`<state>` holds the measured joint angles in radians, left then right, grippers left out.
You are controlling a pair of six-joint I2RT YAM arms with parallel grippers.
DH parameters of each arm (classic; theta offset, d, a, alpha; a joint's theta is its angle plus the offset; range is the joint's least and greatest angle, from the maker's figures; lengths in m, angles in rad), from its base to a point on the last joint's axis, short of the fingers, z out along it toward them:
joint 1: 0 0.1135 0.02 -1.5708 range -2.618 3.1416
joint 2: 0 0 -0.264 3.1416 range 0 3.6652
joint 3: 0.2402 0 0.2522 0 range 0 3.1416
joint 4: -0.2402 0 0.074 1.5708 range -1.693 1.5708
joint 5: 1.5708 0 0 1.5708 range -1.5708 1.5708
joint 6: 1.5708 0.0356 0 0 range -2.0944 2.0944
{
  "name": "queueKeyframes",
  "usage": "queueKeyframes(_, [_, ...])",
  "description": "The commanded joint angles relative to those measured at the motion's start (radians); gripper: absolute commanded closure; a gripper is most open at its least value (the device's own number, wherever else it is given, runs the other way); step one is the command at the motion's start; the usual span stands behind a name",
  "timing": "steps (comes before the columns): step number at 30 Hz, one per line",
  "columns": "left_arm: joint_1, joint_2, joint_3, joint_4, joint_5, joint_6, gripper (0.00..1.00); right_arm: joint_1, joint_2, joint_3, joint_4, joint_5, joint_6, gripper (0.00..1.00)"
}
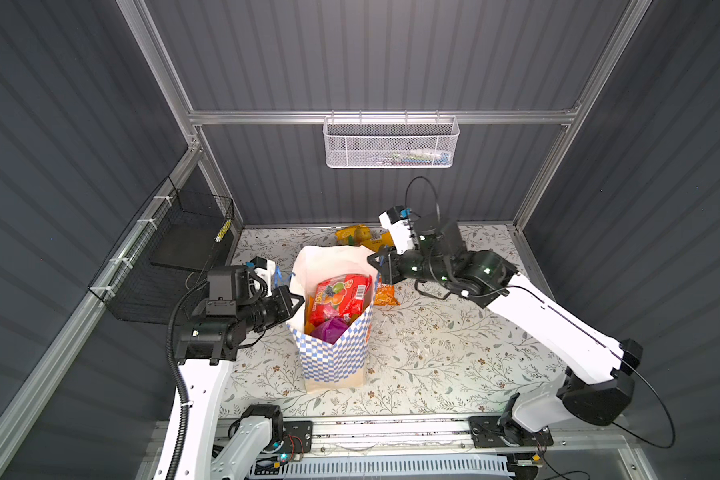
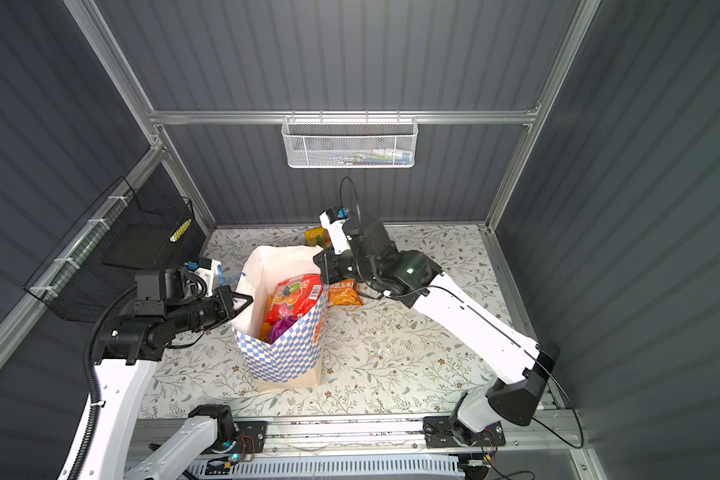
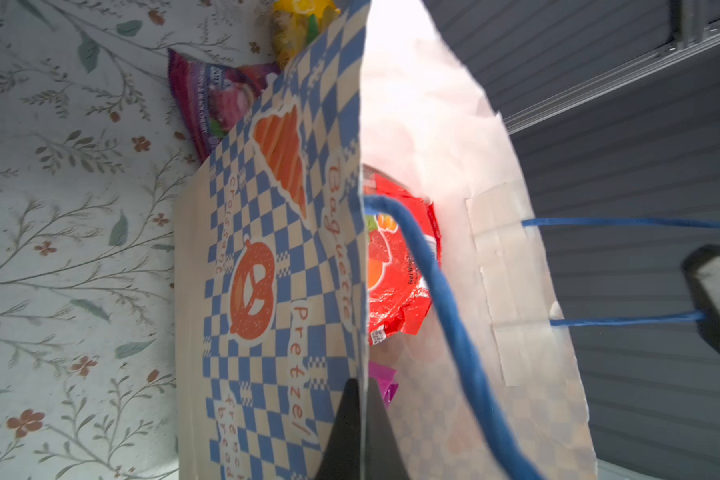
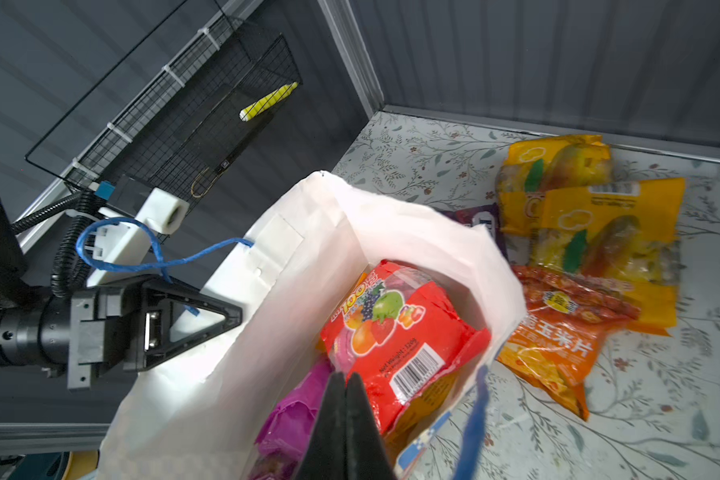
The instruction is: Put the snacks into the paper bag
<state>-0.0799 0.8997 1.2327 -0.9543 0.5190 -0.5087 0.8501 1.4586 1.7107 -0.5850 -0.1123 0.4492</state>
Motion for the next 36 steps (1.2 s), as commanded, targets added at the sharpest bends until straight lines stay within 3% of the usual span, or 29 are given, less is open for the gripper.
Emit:
queueKeyframes(1, [-0.006,0.002,0.122,0.207,0.155,-0.057,1.00,-0.023,-0.118,0.016,0.058,-0.031,0.006,1.00])
queueKeyframes(4, [-0.034,0.031,0.125,0.305,0.172,-0.122,1.00,-0.078,-0.179,0.005,0.029,-0.035,0.009,1.00])
queueKeyframes(6, [-0.112,0.063,0.131,0.361,0.131,-0.151,1.00,-0.128,-0.210,-0.011,0.014,-0.053,0.020,1.00])
queueKeyframes(8, [-0.258,0.117,0.149,0.397,0.044,-0.150,1.00,-0.185,-0.237,-0.025,-0.005,-0.080,0.025,1.00])
queueKeyframes(12, [-0.601,0.312,0.281,0.400,-0.244,-0.083,1.00,-0.265,-0.299,-0.043,-0.043,-0.061,0.005,1.00])
queueKeyframes(15, [-0.740,0.483,0.386,0.396,-0.363,-0.043,1.00,-0.337,-0.333,-0.046,-0.078,-0.036,-0.013,1.00])
queueKeyframes(21, [-0.808,0.739,0.542,0.404,-0.487,-0.015,1.00,-0.537,-0.389,-0.131,-0.092,-0.090,-0.007,1.00])
queueKeyframes(25, [-0.829,0.863,0.659,0.399,-0.535,0.015,1.00,-0.683,-0.368,-0.179,-0.053,-0.243,0.019,1.00])
queueKeyframes(30, [-0.829,0.985,0.835,0.317,-0.552,0.045,1.00,-0.752,-0.325,-0.164,-0.023,-0.331,0.036,1.00])
queueKeyframes(36, [-0.854,0.946,0.734,0.395,-0.556,0.027,1.00,-0.776,-0.359,-0.258,0.021,-0.395,0.059,1.00])
